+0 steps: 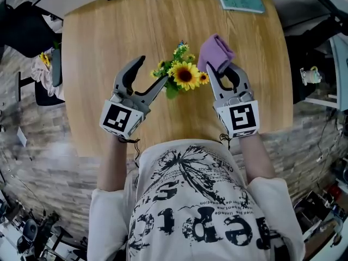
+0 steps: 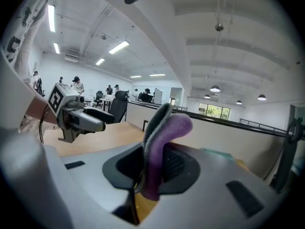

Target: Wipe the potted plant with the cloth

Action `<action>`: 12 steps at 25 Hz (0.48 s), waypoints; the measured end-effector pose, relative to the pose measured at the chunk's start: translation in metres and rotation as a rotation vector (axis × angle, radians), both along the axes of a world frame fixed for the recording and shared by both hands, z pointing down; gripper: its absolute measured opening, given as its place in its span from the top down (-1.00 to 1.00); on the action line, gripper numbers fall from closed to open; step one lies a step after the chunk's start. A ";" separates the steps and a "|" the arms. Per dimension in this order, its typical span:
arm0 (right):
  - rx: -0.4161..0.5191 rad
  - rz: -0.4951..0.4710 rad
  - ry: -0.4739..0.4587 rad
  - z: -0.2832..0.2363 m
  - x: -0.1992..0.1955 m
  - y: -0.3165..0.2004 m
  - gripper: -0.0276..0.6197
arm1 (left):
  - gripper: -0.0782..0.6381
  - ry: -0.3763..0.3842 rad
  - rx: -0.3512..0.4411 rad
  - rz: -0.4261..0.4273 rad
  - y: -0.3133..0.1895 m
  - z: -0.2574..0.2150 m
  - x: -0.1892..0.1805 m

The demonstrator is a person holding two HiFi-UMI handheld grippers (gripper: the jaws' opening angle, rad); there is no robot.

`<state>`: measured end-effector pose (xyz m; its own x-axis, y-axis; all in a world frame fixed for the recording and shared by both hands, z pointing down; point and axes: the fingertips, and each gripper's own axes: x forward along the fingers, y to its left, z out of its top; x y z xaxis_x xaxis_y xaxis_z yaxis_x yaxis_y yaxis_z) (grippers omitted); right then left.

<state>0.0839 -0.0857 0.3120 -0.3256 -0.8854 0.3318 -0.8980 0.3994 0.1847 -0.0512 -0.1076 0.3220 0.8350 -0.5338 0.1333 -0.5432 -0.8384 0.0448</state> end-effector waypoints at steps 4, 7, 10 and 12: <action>0.031 -0.004 0.010 -0.015 -0.005 0.006 0.68 | 0.34 0.028 0.036 -0.148 0.001 -0.030 -0.025; 0.058 0.009 0.003 -0.029 0.002 0.013 0.68 | 0.67 -0.005 0.041 -0.240 0.007 -0.041 -0.036; 0.075 0.005 0.015 -0.033 0.004 0.016 0.69 | 0.77 -0.027 0.038 -0.278 0.013 -0.046 -0.041; 0.078 -0.004 0.021 -0.034 0.001 0.016 0.70 | 0.77 -0.037 0.034 -0.293 0.016 -0.047 -0.044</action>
<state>0.0852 -0.0698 0.2777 -0.3229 -0.9076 0.2682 -0.8921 0.3865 0.2340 -0.0953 -0.0916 0.2753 0.6395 -0.7562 0.1388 -0.7631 -0.6462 -0.0048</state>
